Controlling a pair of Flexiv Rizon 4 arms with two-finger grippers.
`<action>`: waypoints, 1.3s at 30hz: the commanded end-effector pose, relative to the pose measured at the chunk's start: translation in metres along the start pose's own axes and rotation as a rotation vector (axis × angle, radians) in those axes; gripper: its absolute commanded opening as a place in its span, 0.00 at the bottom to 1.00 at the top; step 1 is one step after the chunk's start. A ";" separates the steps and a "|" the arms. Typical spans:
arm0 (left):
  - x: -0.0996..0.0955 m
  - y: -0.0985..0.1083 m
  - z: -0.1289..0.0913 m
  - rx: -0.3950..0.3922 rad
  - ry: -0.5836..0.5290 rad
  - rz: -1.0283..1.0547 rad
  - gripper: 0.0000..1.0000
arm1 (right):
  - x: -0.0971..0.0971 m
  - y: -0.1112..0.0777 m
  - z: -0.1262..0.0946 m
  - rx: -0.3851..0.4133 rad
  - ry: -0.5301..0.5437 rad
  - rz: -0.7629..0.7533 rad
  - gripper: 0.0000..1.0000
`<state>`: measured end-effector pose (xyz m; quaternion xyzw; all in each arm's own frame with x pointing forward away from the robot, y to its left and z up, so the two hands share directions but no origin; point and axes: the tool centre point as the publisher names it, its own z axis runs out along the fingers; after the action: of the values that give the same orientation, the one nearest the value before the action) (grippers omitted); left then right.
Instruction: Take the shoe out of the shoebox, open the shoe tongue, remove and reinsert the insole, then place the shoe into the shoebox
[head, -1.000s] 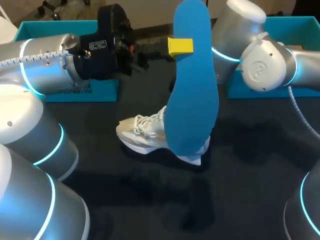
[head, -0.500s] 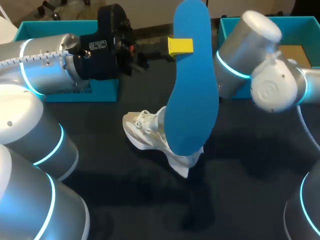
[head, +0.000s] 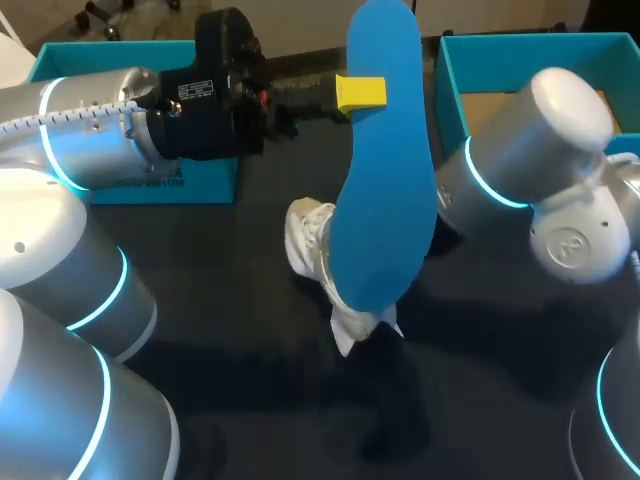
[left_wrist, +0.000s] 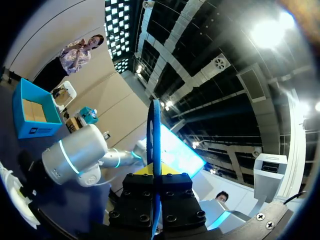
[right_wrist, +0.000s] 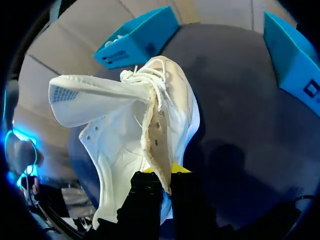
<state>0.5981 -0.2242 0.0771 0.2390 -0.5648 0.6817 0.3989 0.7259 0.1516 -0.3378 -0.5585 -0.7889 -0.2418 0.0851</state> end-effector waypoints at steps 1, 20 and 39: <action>0.005 0.005 0.004 0.016 -0.004 0.001 0.00 | 0.003 -0.004 -0.004 -0.144 -0.102 0.229 0.00; 0.005 0.005 0.004 0.016 -0.004 0.001 0.00 | 0.002 -0.009 0.010 -0.210 -0.059 0.240 0.00; 0.005 0.005 0.004 0.016 -0.004 0.001 0.00 | -0.003 -0.030 0.049 -0.167 0.010 0.259 0.00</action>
<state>0.5981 -0.2242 0.0771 0.2390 -0.5648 0.6817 0.3989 0.7039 0.1626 -0.3845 -0.6626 -0.6867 -0.2918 0.0649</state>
